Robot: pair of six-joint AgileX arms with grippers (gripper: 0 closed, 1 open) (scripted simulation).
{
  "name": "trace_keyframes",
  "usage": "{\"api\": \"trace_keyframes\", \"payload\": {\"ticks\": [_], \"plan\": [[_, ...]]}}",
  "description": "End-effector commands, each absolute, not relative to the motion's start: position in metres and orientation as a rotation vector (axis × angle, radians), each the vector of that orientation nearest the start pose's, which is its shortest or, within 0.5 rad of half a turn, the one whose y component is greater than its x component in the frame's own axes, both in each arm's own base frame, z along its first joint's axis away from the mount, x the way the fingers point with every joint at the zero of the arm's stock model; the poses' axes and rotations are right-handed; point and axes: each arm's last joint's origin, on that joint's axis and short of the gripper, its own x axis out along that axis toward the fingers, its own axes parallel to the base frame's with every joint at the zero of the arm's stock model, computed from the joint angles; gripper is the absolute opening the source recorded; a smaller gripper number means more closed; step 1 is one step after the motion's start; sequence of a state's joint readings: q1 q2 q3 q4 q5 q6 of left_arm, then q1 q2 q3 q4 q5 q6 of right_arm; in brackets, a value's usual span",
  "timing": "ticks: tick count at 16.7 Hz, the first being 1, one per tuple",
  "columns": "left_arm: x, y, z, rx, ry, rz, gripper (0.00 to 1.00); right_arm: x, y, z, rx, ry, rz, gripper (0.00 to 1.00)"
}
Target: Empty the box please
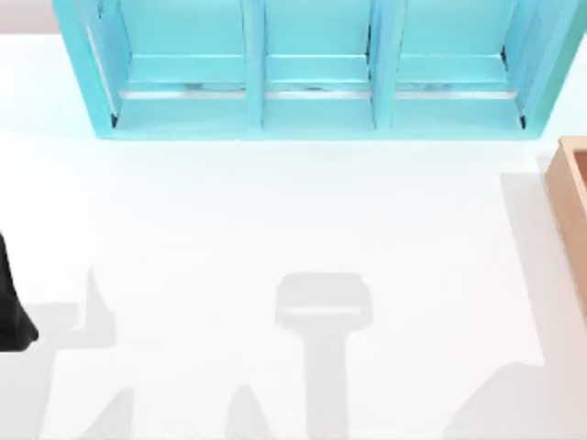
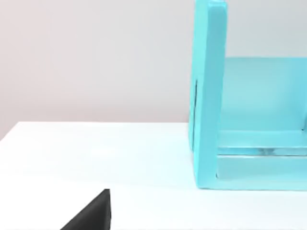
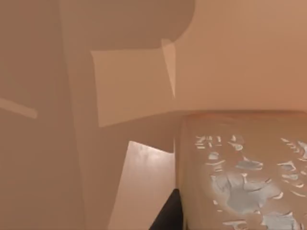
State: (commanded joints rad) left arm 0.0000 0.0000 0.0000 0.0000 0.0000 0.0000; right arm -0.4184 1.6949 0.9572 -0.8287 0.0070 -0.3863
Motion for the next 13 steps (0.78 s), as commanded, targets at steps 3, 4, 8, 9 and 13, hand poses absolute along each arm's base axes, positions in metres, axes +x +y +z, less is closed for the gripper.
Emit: {"api": "trace_keyframes", "payload": {"ticks": [3,4,8,9,13], "plan": [[0.1057,-0.0012,0.1600,0.000,0.000,0.000,1.00,0.2568,-0.1130,0.1422,0.017,1.569,-0.030,0.02],[0.1057,-0.0012,0.1600,0.000,0.000,0.000,1.00,0.2568,-0.1130,0.1422,0.017,1.569,-0.030,0.00],[0.1057,-0.0012,0.1600,0.000,0.000,0.000,1.00,0.2568,-0.1130,0.1422,0.017,1.569,-0.030,0.00],[0.1057,-0.0012,0.1600,0.000,0.000,0.000,1.00,0.2568,-0.1130,0.1422,0.017,1.569,-0.030,0.00],[0.1057,-0.0012,0.1600,0.000,0.000,0.000,1.00,0.2570,-0.1132,0.1435,0.017,1.567,-0.032,0.00]]}}
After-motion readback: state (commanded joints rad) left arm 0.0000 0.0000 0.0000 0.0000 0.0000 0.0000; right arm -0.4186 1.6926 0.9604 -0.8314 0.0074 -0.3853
